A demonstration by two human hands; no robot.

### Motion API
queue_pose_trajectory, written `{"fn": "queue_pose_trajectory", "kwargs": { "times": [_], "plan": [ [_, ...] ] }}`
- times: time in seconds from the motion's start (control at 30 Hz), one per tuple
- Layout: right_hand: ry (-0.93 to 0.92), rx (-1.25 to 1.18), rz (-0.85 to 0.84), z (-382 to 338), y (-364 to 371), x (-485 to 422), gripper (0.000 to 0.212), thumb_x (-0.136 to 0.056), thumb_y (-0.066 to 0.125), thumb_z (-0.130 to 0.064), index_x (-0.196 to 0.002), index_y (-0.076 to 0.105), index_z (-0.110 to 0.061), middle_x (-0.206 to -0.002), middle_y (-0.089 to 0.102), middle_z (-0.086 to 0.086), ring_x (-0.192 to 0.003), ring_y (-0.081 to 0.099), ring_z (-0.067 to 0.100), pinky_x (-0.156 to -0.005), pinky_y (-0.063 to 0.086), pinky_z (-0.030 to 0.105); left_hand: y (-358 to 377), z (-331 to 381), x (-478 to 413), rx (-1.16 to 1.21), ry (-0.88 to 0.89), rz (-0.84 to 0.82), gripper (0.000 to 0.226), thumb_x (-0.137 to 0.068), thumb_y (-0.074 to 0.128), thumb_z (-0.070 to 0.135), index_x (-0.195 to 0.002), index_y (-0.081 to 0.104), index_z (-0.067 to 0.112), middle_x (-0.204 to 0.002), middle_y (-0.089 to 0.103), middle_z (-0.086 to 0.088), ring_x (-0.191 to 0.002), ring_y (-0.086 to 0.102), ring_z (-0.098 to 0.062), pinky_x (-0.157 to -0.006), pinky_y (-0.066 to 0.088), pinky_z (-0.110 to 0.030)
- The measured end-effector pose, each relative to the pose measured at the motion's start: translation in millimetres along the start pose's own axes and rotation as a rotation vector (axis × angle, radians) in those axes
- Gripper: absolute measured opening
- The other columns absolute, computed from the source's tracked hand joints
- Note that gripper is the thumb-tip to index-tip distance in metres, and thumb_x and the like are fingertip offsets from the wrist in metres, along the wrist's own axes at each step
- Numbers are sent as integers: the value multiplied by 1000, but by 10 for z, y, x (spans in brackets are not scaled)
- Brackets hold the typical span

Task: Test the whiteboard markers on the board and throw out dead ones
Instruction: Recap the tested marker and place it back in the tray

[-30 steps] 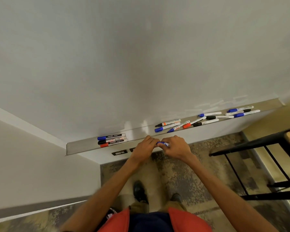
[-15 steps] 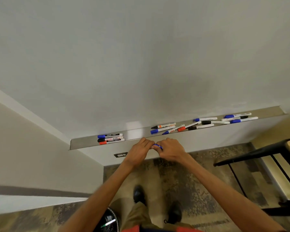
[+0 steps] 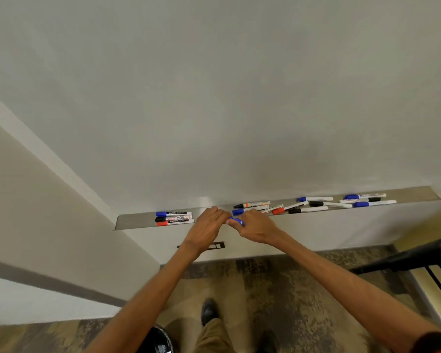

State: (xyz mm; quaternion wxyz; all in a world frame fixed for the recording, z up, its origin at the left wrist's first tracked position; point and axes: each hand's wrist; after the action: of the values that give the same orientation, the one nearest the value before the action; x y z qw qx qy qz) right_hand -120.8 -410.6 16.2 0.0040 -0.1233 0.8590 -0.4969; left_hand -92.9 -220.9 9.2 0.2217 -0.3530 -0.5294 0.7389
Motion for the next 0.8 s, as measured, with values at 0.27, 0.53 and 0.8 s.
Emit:
{"fn": "queue_pose_trajectory", "kwargs": {
  "times": [0.27, 0.53, 0.8],
  "plan": [
    [0, -127, 181, 23, -350, -136, 69, -82, 32, -77, -64, 54, -14, -53, 46, -2, -49, 42, 10, -56, 38, 22, -173, 102, -295, 15, -153, 120, 28, -93, 64, 6, -121, 62, 9, -111, 67, -11, -95, 62, -25, -84, 53, -36],
    [74, -295, 437, -58, -871, -347, 25, -97, 55, -44, -85, 54, -21, -65, 52, -7, -56, 48, 11, -61, 42, 27, -593, 194, -773, 325, -449, 431, 17, -107, 38, 33, -111, 47, 19, -88, 52, 5, -70, 50, -11, -63, 42, -22],
    [-100, -522, 621, -431, -1613, -424, 17, -100, 43, -13, -112, 42, -25, -68, 55, 2, -46, 42, 6, -49, 35, 21, -1320, 252, -1351, 380, -418, 710, 16, -104, 44, 34, -94, 47, 21, -79, 49, 9, -71, 48, -6, -62, 38, -12]
  ]
}}
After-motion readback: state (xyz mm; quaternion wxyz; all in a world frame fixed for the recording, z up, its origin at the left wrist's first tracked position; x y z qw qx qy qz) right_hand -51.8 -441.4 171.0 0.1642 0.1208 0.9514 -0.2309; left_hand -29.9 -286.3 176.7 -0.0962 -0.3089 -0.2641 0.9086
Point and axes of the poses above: each hand's wrist, its own x-axis away from the middle knuckle, its own y-axis out of the palm, z = x × y
